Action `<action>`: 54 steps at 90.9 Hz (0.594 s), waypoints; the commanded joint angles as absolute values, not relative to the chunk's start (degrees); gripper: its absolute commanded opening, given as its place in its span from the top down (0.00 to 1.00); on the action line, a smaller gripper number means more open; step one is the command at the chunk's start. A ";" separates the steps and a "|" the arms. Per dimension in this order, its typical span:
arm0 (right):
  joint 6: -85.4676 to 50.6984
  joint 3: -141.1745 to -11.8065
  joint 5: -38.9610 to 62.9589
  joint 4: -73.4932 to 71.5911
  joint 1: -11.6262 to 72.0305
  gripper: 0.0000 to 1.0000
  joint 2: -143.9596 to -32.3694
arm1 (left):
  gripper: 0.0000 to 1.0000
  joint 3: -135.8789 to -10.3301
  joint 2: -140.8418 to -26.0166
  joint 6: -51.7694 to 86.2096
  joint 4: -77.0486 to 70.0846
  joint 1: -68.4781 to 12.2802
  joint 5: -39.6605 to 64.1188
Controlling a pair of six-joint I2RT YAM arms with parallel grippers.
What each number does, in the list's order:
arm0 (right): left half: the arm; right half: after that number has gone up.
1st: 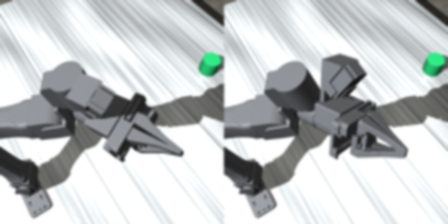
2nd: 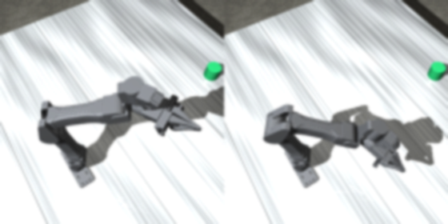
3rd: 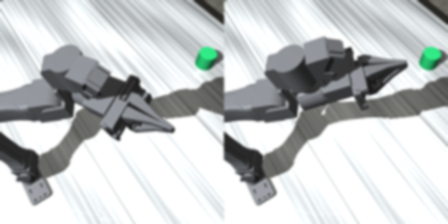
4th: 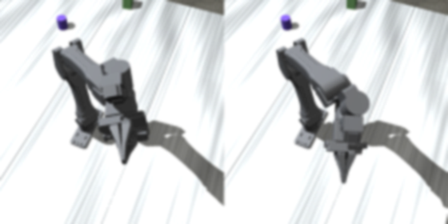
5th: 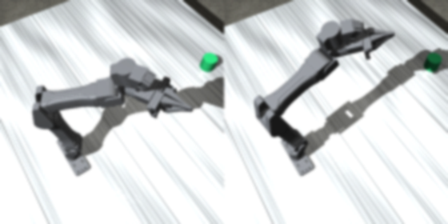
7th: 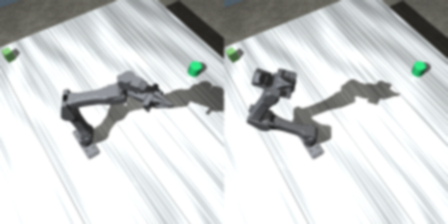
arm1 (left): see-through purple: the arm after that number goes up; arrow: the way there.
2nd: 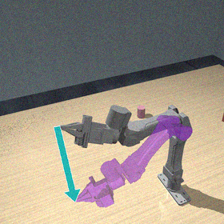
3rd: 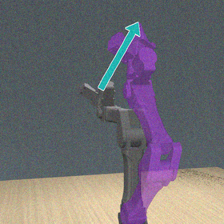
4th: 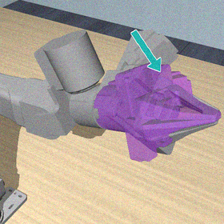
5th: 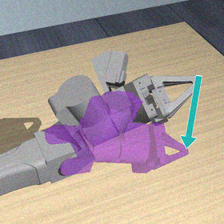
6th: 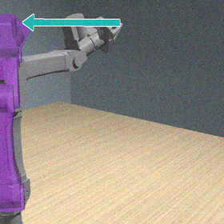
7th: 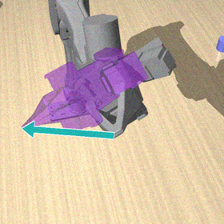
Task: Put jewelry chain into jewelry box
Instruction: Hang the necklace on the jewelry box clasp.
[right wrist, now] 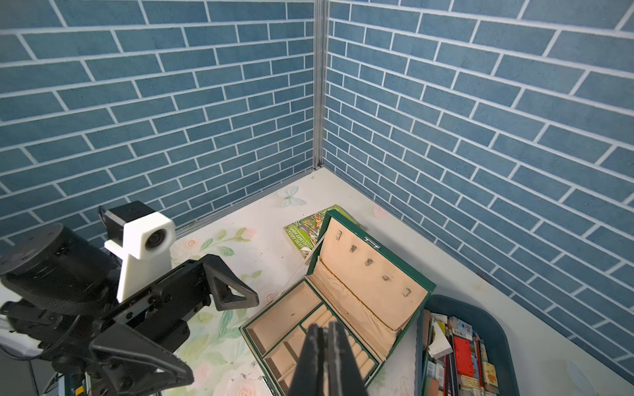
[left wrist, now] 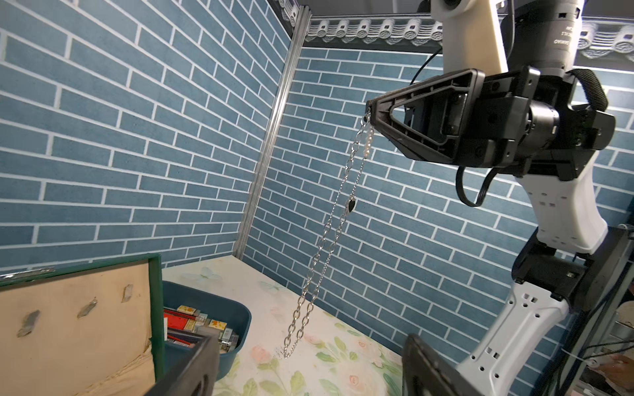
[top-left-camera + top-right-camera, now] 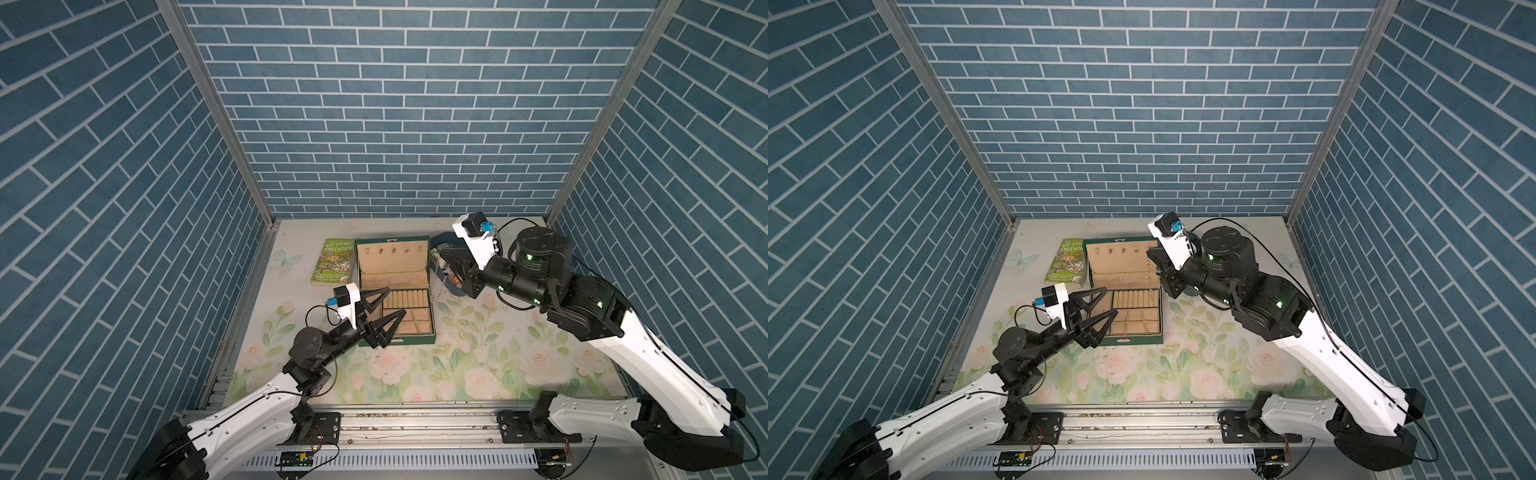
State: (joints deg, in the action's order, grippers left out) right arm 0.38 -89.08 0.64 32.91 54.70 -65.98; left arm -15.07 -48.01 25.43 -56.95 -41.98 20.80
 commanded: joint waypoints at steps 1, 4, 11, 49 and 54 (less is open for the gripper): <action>-0.09 -91.10 3.24 31.20 54.82 1.00 -64.69 | 0.14 -15.33 -51.24 24.32 -62.93 -42.63 24.14; -0.09 -91.20 3.67 31.20 54.81 1.00 -64.73 | 0.15 -15.70 -52.62 23.93 -63.18 -42.70 24.36; -0.09 -91.41 3.95 30.98 54.80 1.00 -64.60 | 0.16 -16.89 -56.09 23.53 -63.73 -43.02 25.31; 0.44 -92.72 8.15 31.91 54.83 1.00 -63.91 | 0.22 -23.10 -68.60 20.20 -66.89 -43.86 35.46; 0.52 -92.75 8.24 32.13 54.84 1.00 -63.85 | 0.23 -24.00 -69.35 19.39 -65.82 -43.90 36.16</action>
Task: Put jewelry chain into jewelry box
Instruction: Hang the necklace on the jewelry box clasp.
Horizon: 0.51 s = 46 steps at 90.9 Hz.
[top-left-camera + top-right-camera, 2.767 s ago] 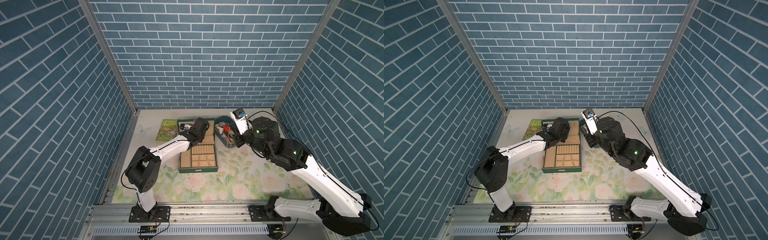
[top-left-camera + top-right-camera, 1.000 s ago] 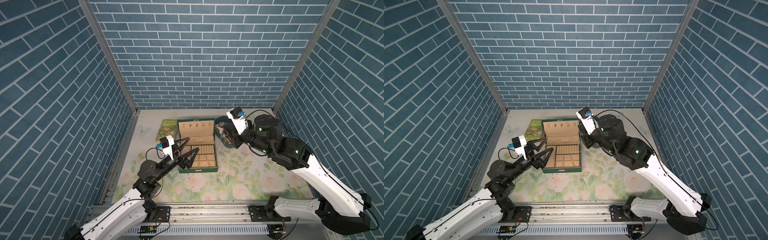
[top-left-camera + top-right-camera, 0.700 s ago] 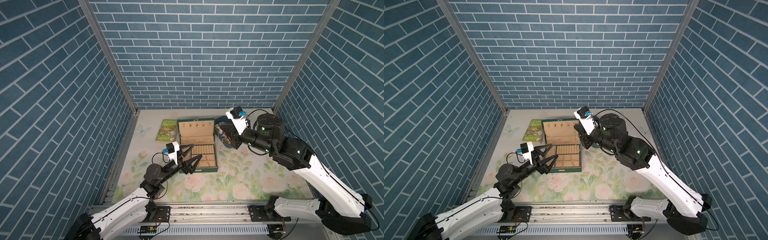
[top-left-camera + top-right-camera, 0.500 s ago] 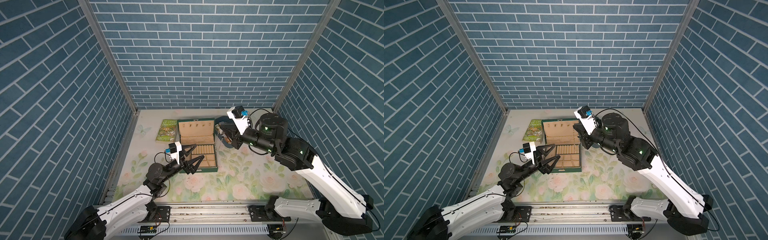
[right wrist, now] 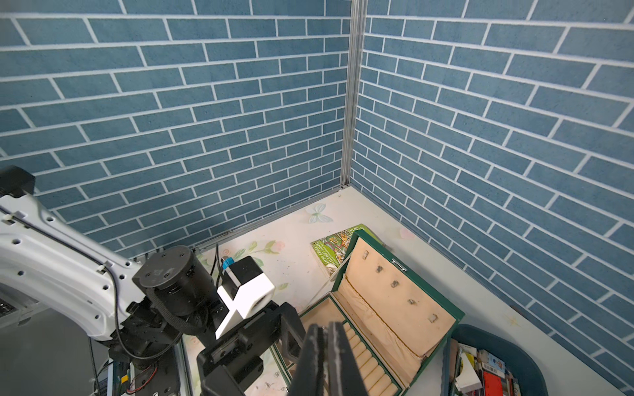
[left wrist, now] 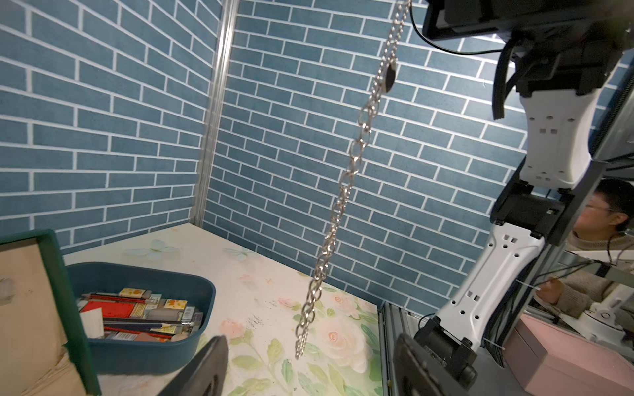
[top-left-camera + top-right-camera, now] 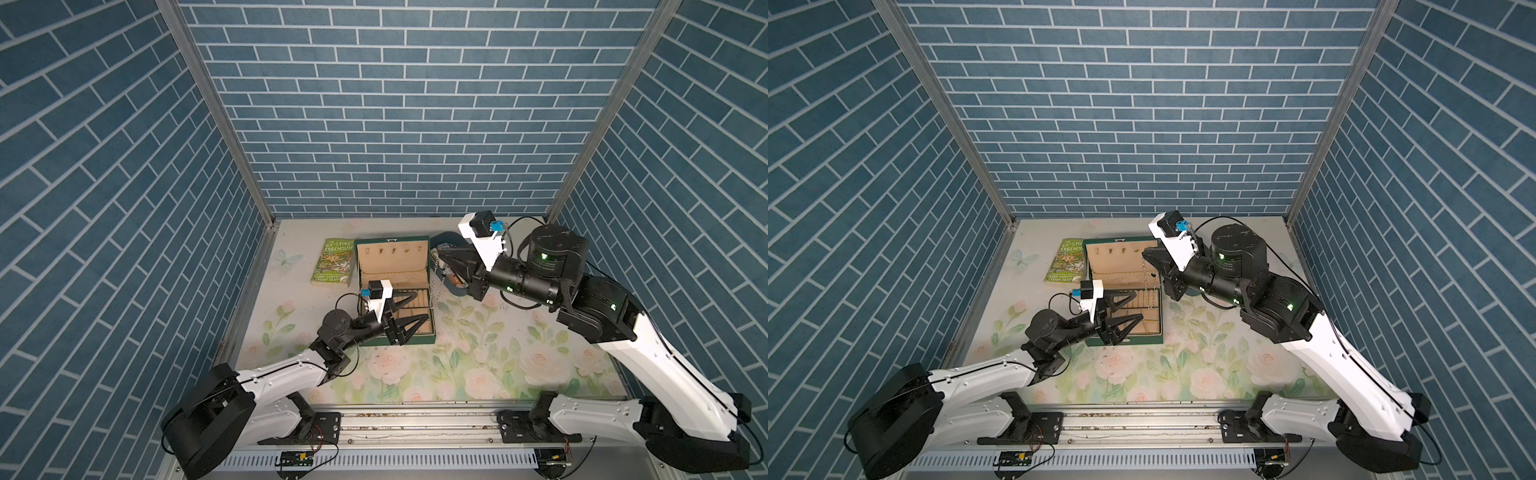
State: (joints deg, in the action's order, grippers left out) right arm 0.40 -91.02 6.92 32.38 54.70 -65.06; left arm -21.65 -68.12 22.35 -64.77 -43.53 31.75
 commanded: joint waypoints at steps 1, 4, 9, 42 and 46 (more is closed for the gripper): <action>0.57 -92.74 8.25 32.15 54.80 1.00 -63.83 | 0.23 -24.13 -69.52 19.28 -65.69 -43.92 36.32; 0.61 -92.74 8.33 32.24 54.79 1.00 -63.81 | 0.24 -24.81 -69.85 19.01 -65.36 -43.87 36.77; 0.67 -92.66 8.42 32.25 54.80 1.00 -63.68 | 0.26 -25.46 -70.46 18.82 -65.22 -43.87 37.68; 0.79 -92.55 8.35 32.39 54.81 1.00 -63.28 | 0.32 -27.77 -74.72 18.98 -65.13 -44.05 41.14; 0.79 -92.55 8.44 32.34 54.76 1.00 -63.20 | 0.32 -27.86 -74.98 18.98 -65.25 -44.11 41.16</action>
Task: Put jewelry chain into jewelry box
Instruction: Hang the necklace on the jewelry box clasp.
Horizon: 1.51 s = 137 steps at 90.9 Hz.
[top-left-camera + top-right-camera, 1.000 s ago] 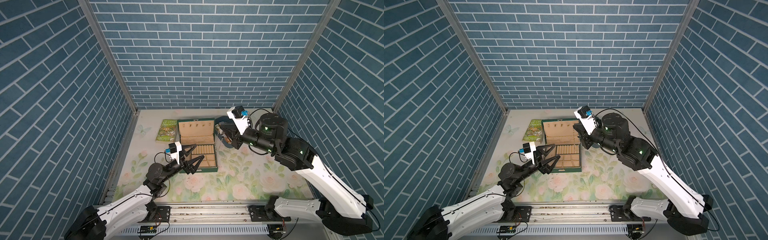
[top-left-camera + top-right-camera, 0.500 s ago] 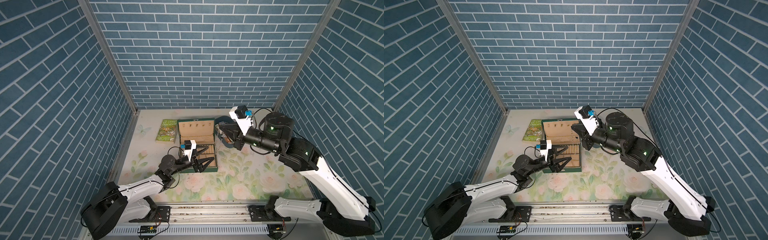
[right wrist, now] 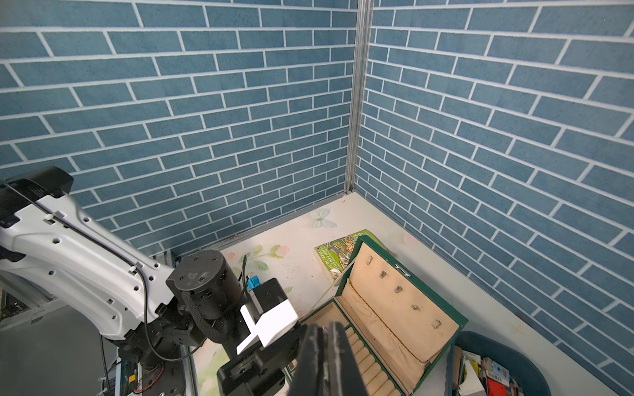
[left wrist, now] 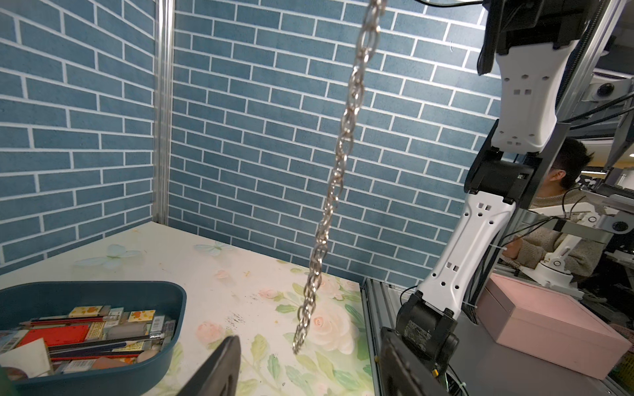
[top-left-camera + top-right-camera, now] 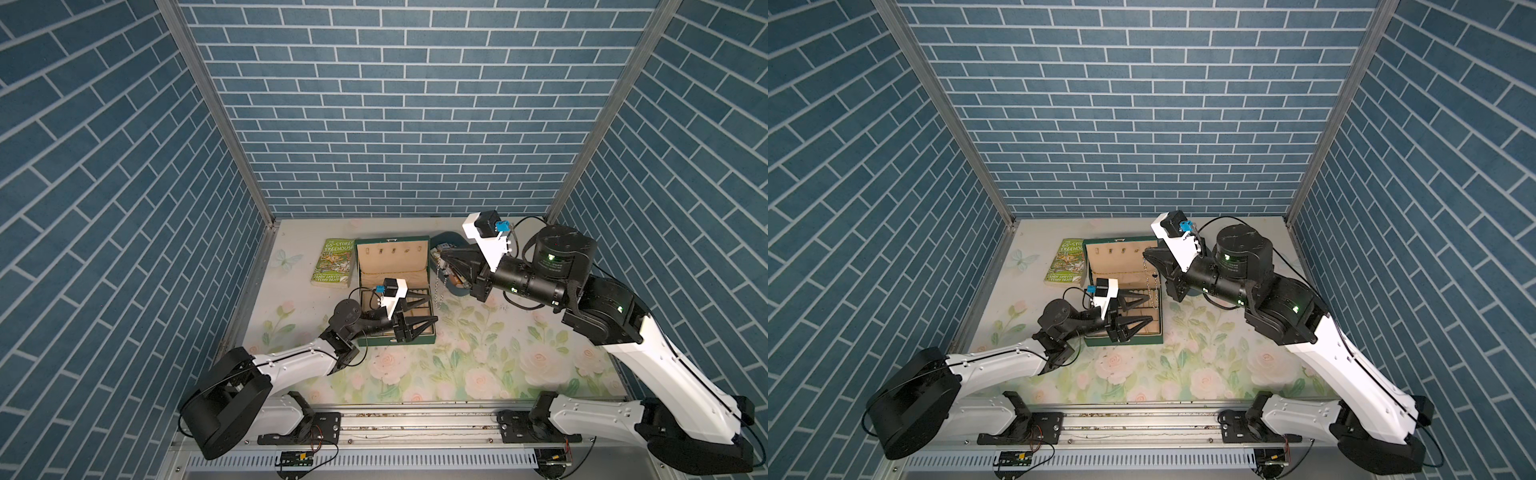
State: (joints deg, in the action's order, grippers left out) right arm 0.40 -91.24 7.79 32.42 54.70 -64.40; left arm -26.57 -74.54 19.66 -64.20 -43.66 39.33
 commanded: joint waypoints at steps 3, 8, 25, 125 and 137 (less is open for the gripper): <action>0.79 -92.55 8.44 32.34 54.79 1.00 -63.25 | 0.32 -27.96 -75.14 19.06 -65.34 -44.19 41.15; 0.79 -92.53 8.56 32.34 54.80 1.00 -63.28 | 0.33 -28.20 -75.43 19.14 -65.39 -44.41 41.26; 0.79 -92.61 8.61 32.17 54.83 1.00 -63.37 | 0.34 -29.02 -76.28 19.01 -65.15 -44.82 41.54; 0.62 -92.63 8.53 31.97 54.76 1.00 -63.28 | 0.59 -31.03 -76.60 17.47 -61.91 -45.09 41.66; 0.64 -92.57 8.47 31.94 54.78 1.00 -63.20 | 0.59 -31.03 -76.77 16.99 -60.81 -45.10 41.60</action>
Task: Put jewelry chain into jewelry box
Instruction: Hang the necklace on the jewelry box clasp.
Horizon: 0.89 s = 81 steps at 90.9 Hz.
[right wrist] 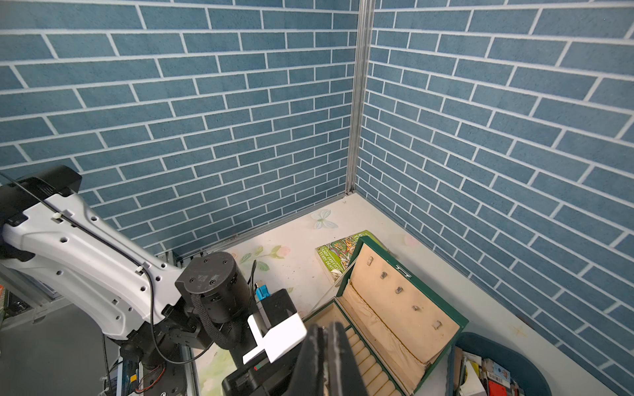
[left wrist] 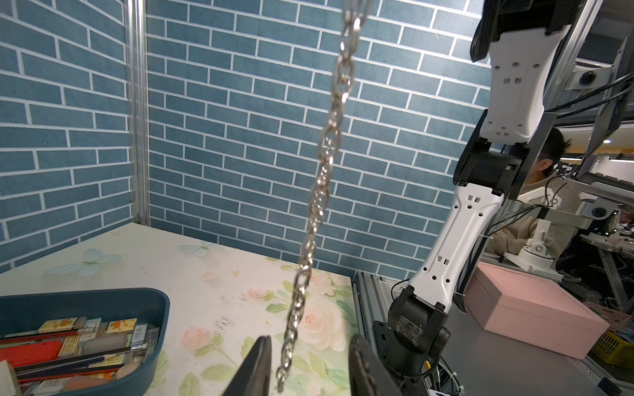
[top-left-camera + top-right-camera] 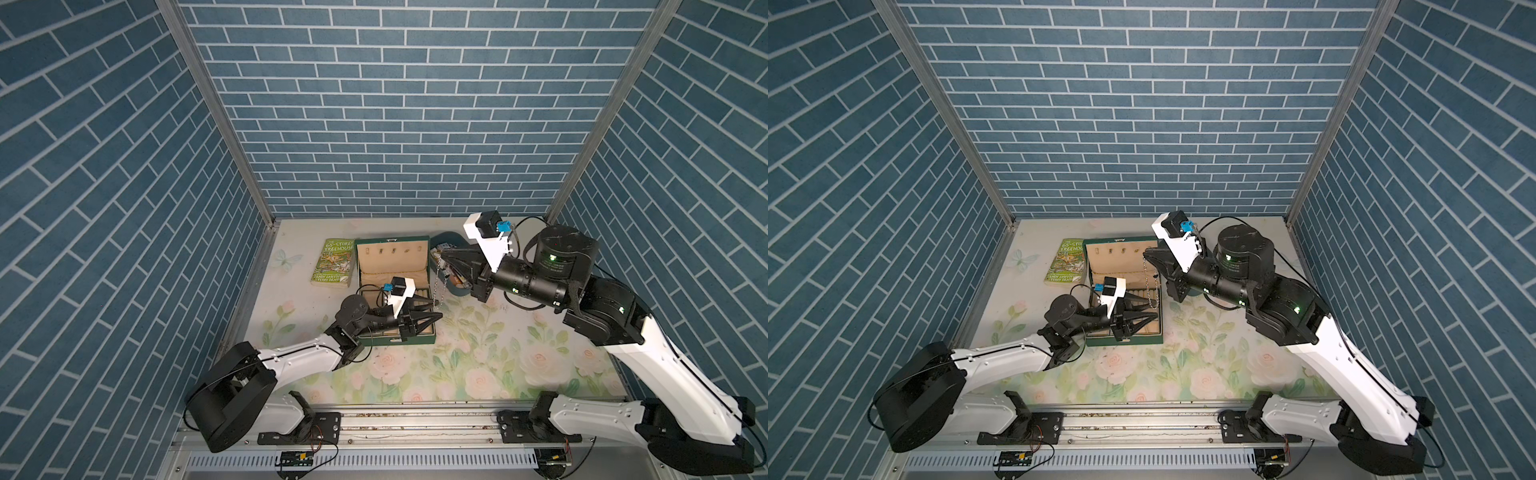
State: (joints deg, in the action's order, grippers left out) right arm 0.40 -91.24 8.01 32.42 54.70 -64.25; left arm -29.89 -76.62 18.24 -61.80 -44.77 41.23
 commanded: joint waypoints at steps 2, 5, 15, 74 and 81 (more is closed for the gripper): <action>0.62 -92.56 8.47 31.88 54.76 1.00 -63.19 | 0.60 -31.03 -76.74 16.93 -60.69 -45.09 41.56; 0.62 -92.63 8.47 31.90 54.81 1.00 -63.27 | 0.61 -30.95 -76.75 16.88 -60.73 -45.09 41.44; 0.62 -92.61 8.53 31.90 54.76 1.00 -63.30 | 0.70 -31.14 -76.79 16.88 -60.69 -45.15 41.40; 0.11 -88.03 0.91 26.92 54.79 1.00 -59.99 | 1.00 -28.78 -69.66 13.73 -52.89 -45.20 32.07; -0.52 -85.50 -2.78 25.06 54.84 1.00 -59.21 | 1.00 -28.13 -66.72 12.43 -47.80 -45.18 26.61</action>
State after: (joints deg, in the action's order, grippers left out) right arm 0.36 -88.05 3.38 29.98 54.70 -61.06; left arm -29.36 -70.28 15.05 -54.11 -44.93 34.61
